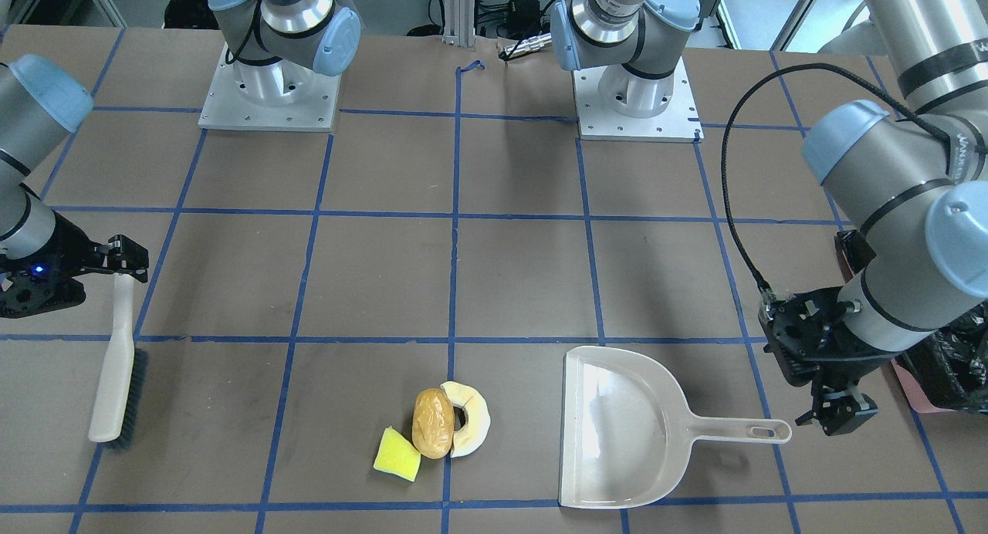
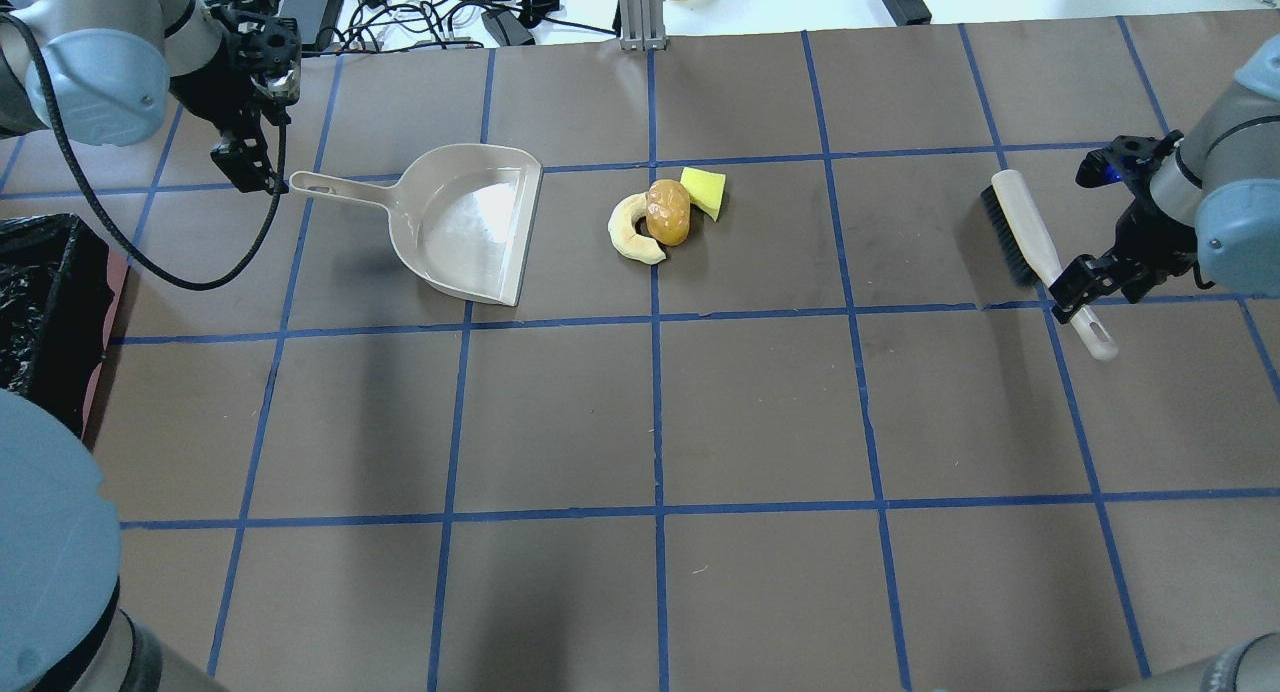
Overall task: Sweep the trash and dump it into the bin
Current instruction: 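Lift the white brush with the right gripper and carry it toward the debris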
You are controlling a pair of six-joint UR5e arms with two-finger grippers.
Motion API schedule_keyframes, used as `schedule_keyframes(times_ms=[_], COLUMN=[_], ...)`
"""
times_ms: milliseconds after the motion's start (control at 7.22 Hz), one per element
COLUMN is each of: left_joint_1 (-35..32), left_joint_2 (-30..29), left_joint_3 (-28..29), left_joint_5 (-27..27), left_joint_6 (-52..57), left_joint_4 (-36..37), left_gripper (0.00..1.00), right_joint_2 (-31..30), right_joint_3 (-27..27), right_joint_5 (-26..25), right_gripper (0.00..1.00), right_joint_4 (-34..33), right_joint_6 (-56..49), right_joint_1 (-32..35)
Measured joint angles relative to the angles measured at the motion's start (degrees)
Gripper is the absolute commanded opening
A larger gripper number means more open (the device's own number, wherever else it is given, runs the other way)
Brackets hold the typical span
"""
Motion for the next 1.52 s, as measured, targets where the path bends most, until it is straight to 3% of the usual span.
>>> schedule_keyframes(times_ms=[277,415,692,831,969,1523], left_joint_1=[-0.05,-0.05,-0.31,-0.65,-0.86,-0.66], left_joint_2=[-3.98,-5.74,-7.78,-8.29,-8.75,-9.71], left_joint_3=[1.45,1.82,2.33,2.63,2.93,3.19], left_joint_5=[-3.23,-3.73,-2.08,-1.06,-0.56,-0.30], left_joint_6=[6.90,8.09,8.24,7.79,7.51,7.46], left_joint_4=[0.84,0.88,0.34,0.11,-0.10,0.45], left_gripper=[1.00,1.00,1.00,1.00,1.00,1.00], right_joint_2=[-0.01,-0.01,-0.01,-0.01,-0.01,-0.62], right_joint_3=[2.30,3.03,3.41,3.33,3.20,2.00], right_joint_5=[0.42,0.31,0.01,-0.08,-0.17,-0.21], right_gripper=[0.89,0.79,0.32,0.14,0.03,0.00], right_joint_4=[-1.03,-1.38,-1.71,-1.72,-1.72,-1.55], right_joint_6=[0.19,0.14,0.16,0.29,0.46,3.66], right_joint_1=[-0.37,-0.40,-0.43,-0.43,-0.43,-0.22])
